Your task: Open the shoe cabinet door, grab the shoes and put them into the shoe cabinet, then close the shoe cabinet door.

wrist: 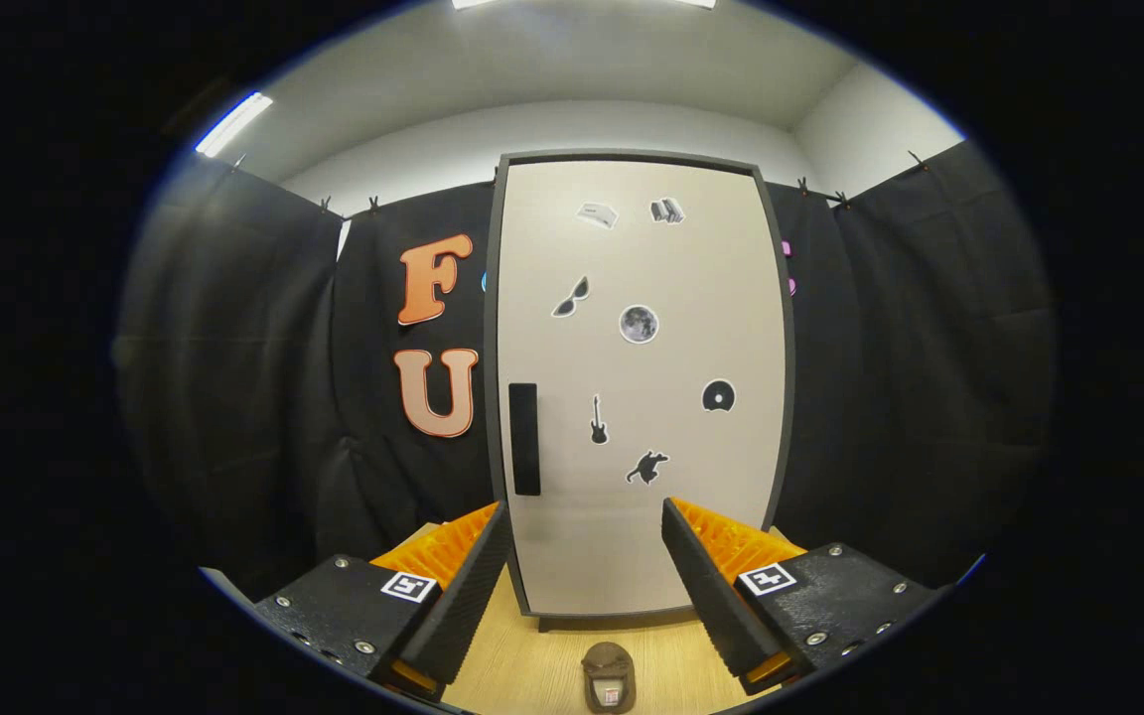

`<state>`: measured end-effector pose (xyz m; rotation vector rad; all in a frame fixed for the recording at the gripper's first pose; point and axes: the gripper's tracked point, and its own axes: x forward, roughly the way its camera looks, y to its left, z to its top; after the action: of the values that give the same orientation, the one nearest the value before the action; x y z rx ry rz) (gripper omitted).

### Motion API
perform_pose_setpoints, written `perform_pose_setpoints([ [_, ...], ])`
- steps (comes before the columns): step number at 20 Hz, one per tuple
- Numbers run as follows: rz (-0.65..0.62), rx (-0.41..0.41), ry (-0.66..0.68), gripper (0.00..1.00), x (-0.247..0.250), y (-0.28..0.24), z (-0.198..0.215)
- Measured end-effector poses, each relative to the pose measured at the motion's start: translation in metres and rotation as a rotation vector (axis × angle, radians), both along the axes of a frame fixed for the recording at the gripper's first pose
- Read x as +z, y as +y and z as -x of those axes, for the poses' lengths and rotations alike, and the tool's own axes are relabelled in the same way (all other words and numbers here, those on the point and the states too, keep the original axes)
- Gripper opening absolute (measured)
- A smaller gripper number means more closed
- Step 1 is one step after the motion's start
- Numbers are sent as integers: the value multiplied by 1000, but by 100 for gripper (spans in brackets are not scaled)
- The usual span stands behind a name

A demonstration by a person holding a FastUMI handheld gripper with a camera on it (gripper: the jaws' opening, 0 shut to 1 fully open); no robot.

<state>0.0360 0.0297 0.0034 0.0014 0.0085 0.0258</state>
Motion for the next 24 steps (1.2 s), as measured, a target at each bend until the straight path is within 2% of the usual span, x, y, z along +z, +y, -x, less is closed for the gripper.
perform_pose_setpoints([
  [11,25,58,6,95,-8,52,-83],
  [18,31,59,-2,95,-6,73,-141],
  [24,14,43,-15,79,0,81,-173],
])
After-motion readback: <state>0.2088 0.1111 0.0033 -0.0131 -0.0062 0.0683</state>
